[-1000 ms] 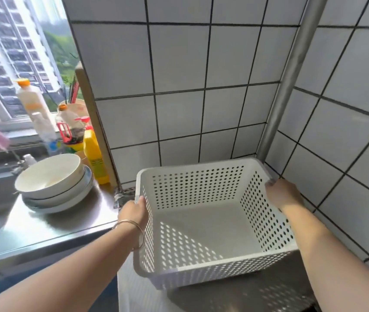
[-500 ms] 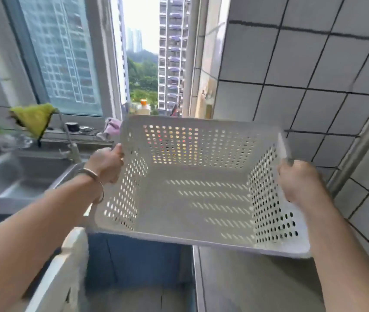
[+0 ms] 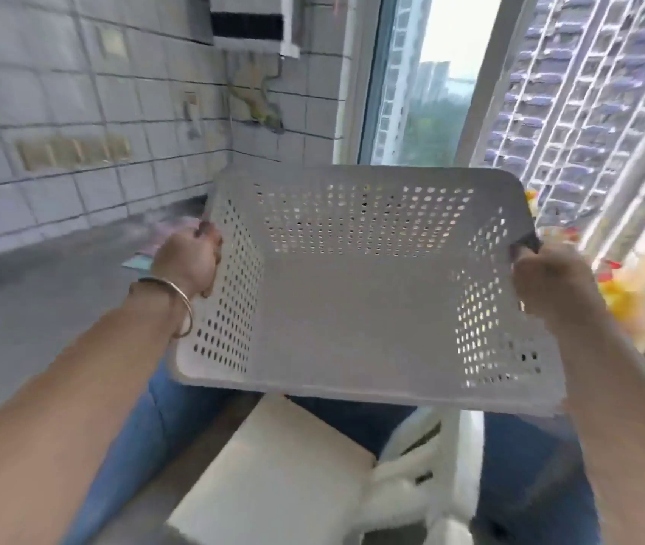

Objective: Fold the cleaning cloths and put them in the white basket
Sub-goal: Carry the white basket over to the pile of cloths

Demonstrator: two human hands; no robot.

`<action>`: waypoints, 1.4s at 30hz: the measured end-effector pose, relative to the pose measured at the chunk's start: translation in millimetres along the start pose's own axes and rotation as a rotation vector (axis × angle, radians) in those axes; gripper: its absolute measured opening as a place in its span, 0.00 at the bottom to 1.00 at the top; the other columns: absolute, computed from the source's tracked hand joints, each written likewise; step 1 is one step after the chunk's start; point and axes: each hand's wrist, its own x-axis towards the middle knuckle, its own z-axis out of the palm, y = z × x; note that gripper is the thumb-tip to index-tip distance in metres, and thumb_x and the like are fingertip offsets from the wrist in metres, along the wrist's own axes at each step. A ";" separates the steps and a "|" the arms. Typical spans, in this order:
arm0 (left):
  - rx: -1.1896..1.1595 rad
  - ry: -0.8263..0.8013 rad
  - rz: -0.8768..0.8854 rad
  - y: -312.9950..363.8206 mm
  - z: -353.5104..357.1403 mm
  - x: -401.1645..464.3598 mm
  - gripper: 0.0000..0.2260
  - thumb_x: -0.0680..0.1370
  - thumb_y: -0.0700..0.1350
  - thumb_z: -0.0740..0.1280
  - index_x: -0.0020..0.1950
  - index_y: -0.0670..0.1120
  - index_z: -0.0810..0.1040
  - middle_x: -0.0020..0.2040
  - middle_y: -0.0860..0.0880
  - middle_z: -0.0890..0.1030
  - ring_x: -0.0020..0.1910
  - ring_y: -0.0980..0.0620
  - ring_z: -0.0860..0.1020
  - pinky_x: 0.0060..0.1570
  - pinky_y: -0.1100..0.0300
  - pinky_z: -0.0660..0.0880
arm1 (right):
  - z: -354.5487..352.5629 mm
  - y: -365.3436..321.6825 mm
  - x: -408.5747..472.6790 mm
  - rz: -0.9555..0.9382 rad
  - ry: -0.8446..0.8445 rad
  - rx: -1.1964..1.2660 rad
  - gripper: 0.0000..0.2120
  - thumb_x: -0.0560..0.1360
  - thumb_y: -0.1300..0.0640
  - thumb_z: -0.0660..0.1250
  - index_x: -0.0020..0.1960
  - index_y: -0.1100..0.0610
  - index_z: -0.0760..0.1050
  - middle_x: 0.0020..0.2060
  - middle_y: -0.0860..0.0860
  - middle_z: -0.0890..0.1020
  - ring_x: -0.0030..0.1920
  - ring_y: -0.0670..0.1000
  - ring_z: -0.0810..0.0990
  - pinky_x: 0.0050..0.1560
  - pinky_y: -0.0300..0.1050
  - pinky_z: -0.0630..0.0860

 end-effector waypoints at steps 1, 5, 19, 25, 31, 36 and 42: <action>0.017 0.094 -0.034 -19.3 -30.9 -0.6 0.21 0.81 0.51 0.53 0.28 0.47 0.65 0.17 0.52 0.67 0.18 0.51 0.64 0.23 0.66 0.60 | 29.5 -21.8 -9.9 -0.028 -0.062 0.017 0.09 0.76 0.53 0.55 0.46 0.55 0.71 0.43 0.61 0.76 0.48 0.63 0.78 0.45 0.47 0.68; 0.170 0.247 -0.110 -75.7 -143.6 -14.6 0.19 0.81 0.50 0.53 0.30 0.49 0.65 0.26 0.48 0.67 0.17 0.54 0.68 0.29 0.63 0.62 | 124.9 -92.9 -43.3 -0.102 -0.241 0.027 0.15 0.79 0.55 0.53 0.49 0.60 0.76 0.51 0.65 0.79 0.52 0.63 0.78 0.52 0.50 0.73; 0.168 0.641 -0.441 -208.9 -368.0 20.4 0.15 0.77 0.52 0.57 0.32 0.47 0.66 0.28 0.47 0.67 0.24 0.48 0.64 0.27 0.62 0.62 | 426.6 -276.4 -95.3 -0.355 -0.692 -0.005 0.14 0.79 0.57 0.56 0.39 0.62 0.72 0.36 0.58 0.72 0.38 0.54 0.70 0.40 0.43 0.66; 0.081 0.747 -0.517 -231.5 -423.4 85.6 0.14 0.77 0.49 0.59 0.35 0.44 0.71 0.29 0.48 0.70 0.25 0.50 0.66 0.27 0.61 0.64 | 528.7 -364.2 -76.0 -0.434 -0.800 -0.057 0.18 0.79 0.56 0.55 0.30 0.54 0.62 0.37 0.58 0.73 0.41 0.55 0.71 0.33 0.42 0.64; 0.046 0.789 -0.554 -269.7 -481.5 138.0 0.18 0.79 0.52 0.58 0.35 0.43 0.74 0.28 0.47 0.73 0.27 0.49 0.70 0.34 0.59 0.69 | 624.8 -445.7 -77.1 -0.491 -0.852 -0.115 0.17 0.79 0.55 0.55 0.51 0.66 0.76 0.39 0.59 0.74 0.41 0.56 0.72 0.44 0.46 0.70; 0.010 0.805 -0.609 -296.0 -525.2 187.3 0.15 0.76 0.49 0.60 0.33 0.44 0.73 0.29 0.45 0.73 0.29 0.48 0.70 0.37 0.55 0.69 | 689.4 -482.6 -79.9 -0.509 -0.855 -0.201 0.17 0.80 0.56 0.53 0.54 0.65 0.76 0.31 0.59 0.74 0.34 0.56 0.72 0.40 0.45 0.70; 0.031 0.815 -0.589 -308.9 -566.7 248.3 0.15 0.75 0.50 0.60 0.31 0.45 0.72 0.29 0.45 0.72 0.29 0.48 0.68 0.37 0.55 0.67 | 746.8 -531.2 -68.6 -0.478 -0.875 -0.189 0.17 0.79 0.56 0.52 0.50 0.63 0.76 0.34 0.60 0.78 0.32 0.55 0.74 0.27 0.36 0.62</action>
